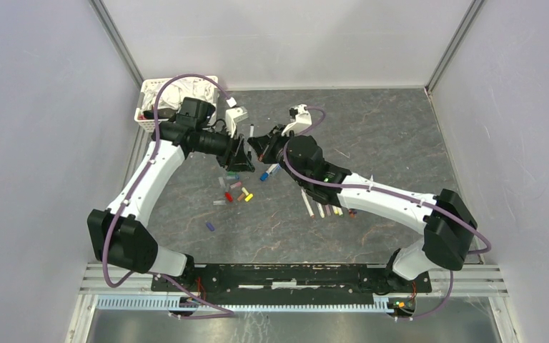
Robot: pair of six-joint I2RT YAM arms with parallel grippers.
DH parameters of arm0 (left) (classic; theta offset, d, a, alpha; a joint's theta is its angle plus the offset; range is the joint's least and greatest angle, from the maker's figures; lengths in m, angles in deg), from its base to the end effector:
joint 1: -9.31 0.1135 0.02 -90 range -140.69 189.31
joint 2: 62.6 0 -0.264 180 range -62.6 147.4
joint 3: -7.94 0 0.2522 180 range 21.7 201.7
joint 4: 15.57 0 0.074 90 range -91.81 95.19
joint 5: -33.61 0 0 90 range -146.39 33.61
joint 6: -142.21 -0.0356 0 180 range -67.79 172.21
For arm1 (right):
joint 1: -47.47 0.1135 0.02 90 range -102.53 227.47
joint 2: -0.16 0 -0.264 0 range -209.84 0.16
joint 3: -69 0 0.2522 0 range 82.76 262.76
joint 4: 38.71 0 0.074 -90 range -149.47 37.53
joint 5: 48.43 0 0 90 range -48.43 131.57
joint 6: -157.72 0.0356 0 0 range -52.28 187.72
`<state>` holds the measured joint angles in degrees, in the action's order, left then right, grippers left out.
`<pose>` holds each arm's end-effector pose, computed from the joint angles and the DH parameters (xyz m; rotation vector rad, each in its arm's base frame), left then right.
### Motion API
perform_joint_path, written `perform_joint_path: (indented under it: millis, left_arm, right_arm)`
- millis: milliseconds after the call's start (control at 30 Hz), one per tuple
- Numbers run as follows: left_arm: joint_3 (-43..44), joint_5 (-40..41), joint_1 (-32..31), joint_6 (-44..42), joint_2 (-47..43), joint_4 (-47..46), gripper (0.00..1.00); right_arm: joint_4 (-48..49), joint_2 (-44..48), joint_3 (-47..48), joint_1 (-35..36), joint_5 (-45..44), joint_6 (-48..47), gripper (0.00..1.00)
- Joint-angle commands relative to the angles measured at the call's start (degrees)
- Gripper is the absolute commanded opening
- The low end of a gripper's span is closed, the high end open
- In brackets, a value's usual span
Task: Open the pen caps
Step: Open the pen cap from the pen.
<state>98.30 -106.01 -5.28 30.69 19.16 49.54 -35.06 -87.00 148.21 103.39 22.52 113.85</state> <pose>0.2691 -0.0981 0.3315 1.0277 2.1097 -1.0303 0.2136 0.2950 0.3342 0.1211 1.7531 1.0689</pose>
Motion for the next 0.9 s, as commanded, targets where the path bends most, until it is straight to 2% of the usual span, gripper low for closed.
perform_joint_path:
  millis: [0,200,267,300,333,400,467,567,700,767,867]
  left_arm:
    - [-0.11,-1.22,0.09,1.43,-2.38,-1.5,0.48]
    - [0.26,1.32,0.18,1.24,-2.97,-2.33,0.25]
    - [0.1,2.98,0.15,0.04,-2.98,-2.07,0.16]
    - [0.05,3.94,0.09,-1.3,-2.95,-1.59,0.07]
    - [-0.07,5.73,0.09,-3.46,-2.92,-0.96,0.03]
    - [-0.52,8.52,0.09,-8.72,-3.16,0.95,0.02]
    - [-2.4,12.66,0.01,-14.81,-4.5,2.43,0.02]
    - [-6.57,18.57,-0.25,-27.26,-7.91,4.9,0.02]
    - [-12.83,26.34,-2.38,-43.27,-13.62,8.79,0.02]
    - [-14.44,29.61,-4.51,-48.97,-15.6,10.29,0.02]
    - [-15.06,33.9,-7.64,-53.14,-17.06,11.67,0.02]
  right_arm:
    - [1.93,1.73,-0.93,1.46,-4.46,-0.91,0.0]
    - [1.1,2.29,-1.93,2.4,-6.26,-2.08,0.0]
    - [0.11,2.37,-1.62,2.35,-5.21,-2.29,0.11]
    - [-1.12,2.34,-0.97,2.23,-4.45,-2.52,0.21]
    - [-2.81,2.19,0.11,1.87,-3.01,-3.18,0.3]
    - [-7.61,1.81,2.47,-0.34,2.11,-3.32,0.42]
    - [-10.46,1.94,3.54,-3.92,10.7,-2.91,0.5]
    - [-12.8,2.95,2.19,-10.0,24.75,-2.15,0.54]
    - [-14.1,3.1,1.26,-15.23,38.13,-4.84,0.6]
    - [-16.33,0.26,3.86,-16.04,47.11,-6.18,0.61]
    - [-17.28,-5.27,7.0,-15.96,57.96,-5.94,0.61]
